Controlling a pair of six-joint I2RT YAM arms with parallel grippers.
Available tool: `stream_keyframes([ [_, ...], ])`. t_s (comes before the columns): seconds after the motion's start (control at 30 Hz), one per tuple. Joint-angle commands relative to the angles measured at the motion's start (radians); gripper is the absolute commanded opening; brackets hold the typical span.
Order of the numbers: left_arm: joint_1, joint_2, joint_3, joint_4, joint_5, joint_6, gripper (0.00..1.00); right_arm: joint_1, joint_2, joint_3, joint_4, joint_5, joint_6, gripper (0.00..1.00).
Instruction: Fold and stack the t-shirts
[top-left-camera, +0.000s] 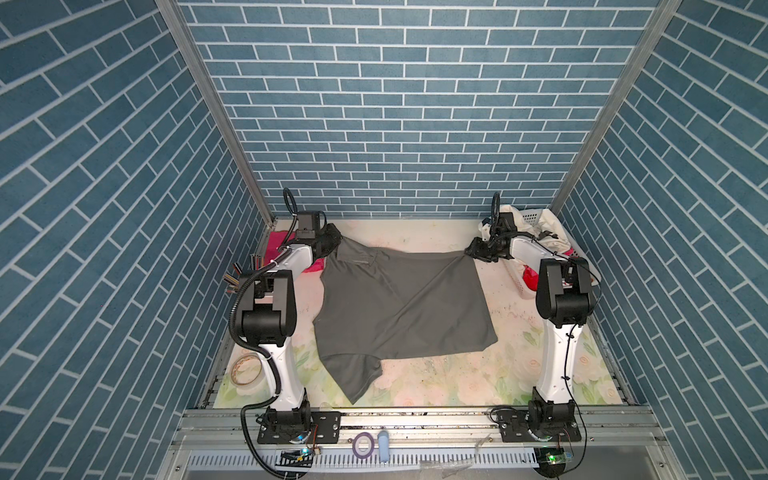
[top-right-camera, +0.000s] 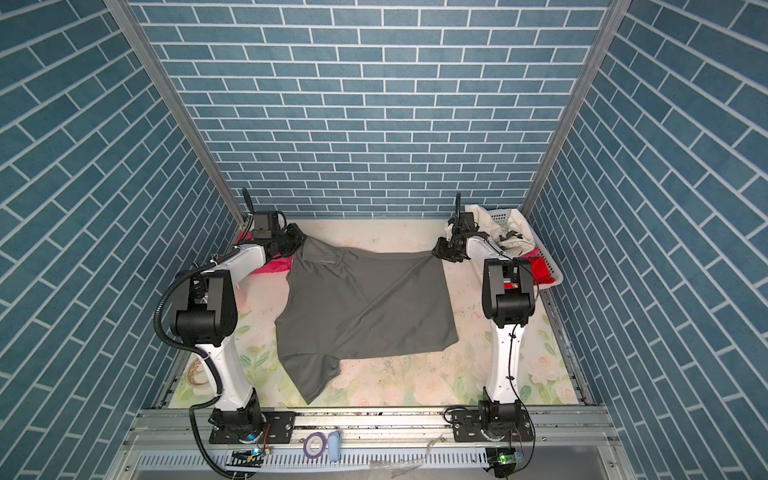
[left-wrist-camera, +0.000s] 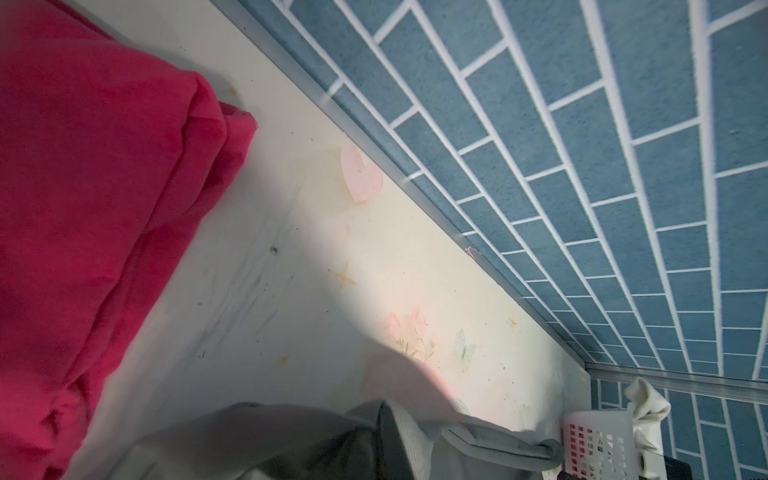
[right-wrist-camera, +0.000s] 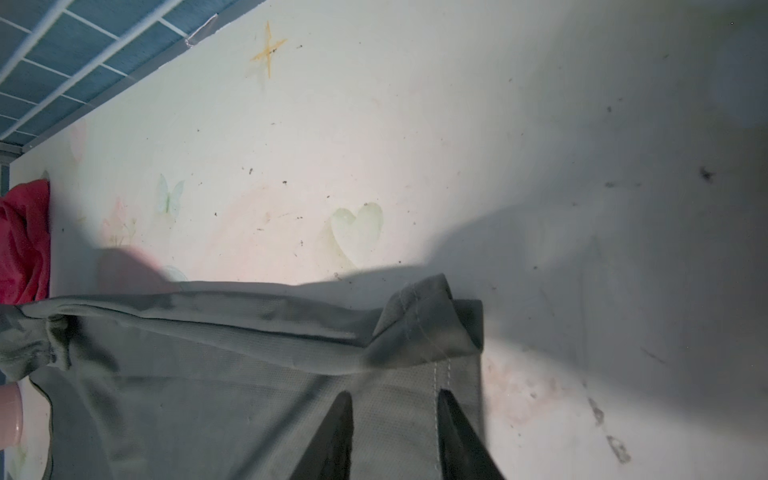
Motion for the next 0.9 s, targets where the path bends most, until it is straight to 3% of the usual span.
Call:
stream_keyframes([
  [0.0, 0.002, -0.026, 0.003, 0.011, 0.005, 0.0, 0.0, 0.007, 0.027, 0.033, 0.004, 0.017, 0.055, 0.36],
  [0.1, 0.004, -0.028, 0.012, 0.008, 0.005, 0.001, 0.0, 0.006, 0.03, 0.035, 0.005, 0.039, 0.086, 0.36],
  [0.3, 0.002, -0.029, -0.002, 0.023, 0.013, -0.006, 0.0, 0.007, 0.028, 0.002, 0.061, 0.063, 0.199, 0.54],
  [0.43, 0.002, -0.031, -0.013, 0.03, 0.017, -0.007, 0.0, 0.008, 0.013, -0.044, 0.146, 0.07, 0.302, 0.61],
  [0.7, -0.001, -0.028, -0.025, 0.045, 0.025, -0.016, 0.0, 0.033, 0.029, -0.079, 0.238, 0.099, 0.467, 0.57],
  [0.87, -0.006, -0.024, -0.022, 0.046, 0.025, -0.015, 0.0, 0.043, 0.013, -0.069, 0.247, 0.15, 0.491, 0.4],
])
